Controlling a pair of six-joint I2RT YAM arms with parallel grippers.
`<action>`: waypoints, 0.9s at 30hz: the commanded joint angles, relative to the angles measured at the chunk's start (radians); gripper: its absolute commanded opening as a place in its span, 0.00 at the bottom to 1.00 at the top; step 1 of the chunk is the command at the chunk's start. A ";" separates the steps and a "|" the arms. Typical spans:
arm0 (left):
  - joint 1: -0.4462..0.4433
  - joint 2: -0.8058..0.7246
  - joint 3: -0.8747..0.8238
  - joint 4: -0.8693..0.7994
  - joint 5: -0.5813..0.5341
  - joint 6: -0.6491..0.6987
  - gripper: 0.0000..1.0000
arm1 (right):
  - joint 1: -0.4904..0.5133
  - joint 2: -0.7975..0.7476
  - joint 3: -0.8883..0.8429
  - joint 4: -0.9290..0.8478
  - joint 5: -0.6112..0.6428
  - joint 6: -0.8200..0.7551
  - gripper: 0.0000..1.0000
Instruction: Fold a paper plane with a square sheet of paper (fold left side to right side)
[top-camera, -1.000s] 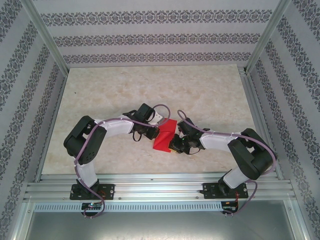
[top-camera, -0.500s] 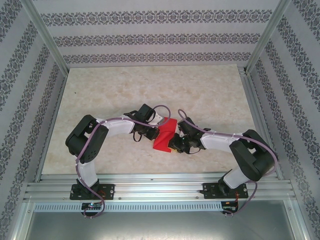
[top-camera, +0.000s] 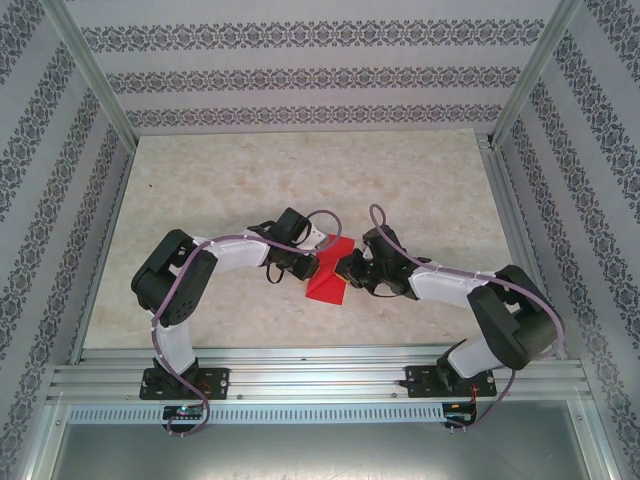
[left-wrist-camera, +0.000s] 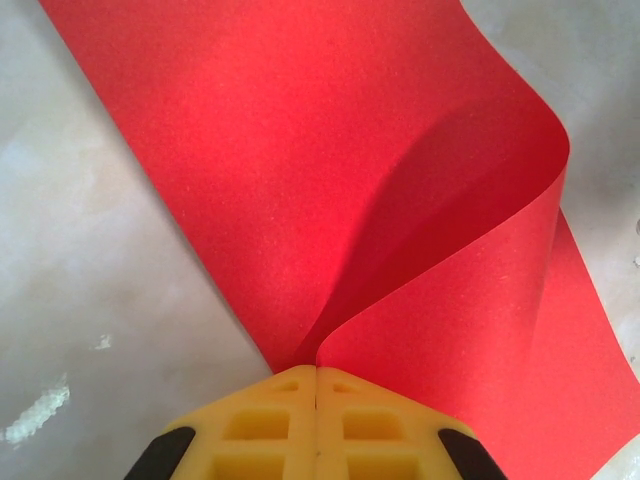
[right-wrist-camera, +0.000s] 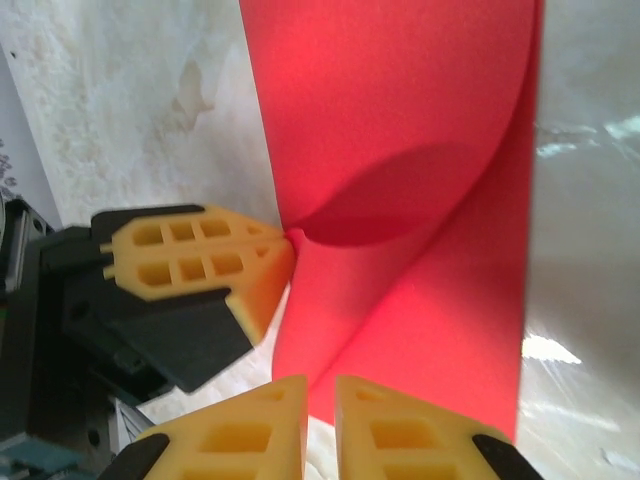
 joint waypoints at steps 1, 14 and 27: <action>0.011 0.022 0.017 0.023 0.020 0.022 0.00 | 0.006 0.051 0.059 0.104 0.022 0.037 0.15; 0.011 0.022 0.020 0.024 0.010 0.015 0.00 | 0.042 0.173 0.077 0.149 0.020 0.053 0.15; 0.011 0.026 0.020 0.027 -0.003 0.006 0.00 | 0.041 0.184 0.066 0.093 0.030 0.017 0.16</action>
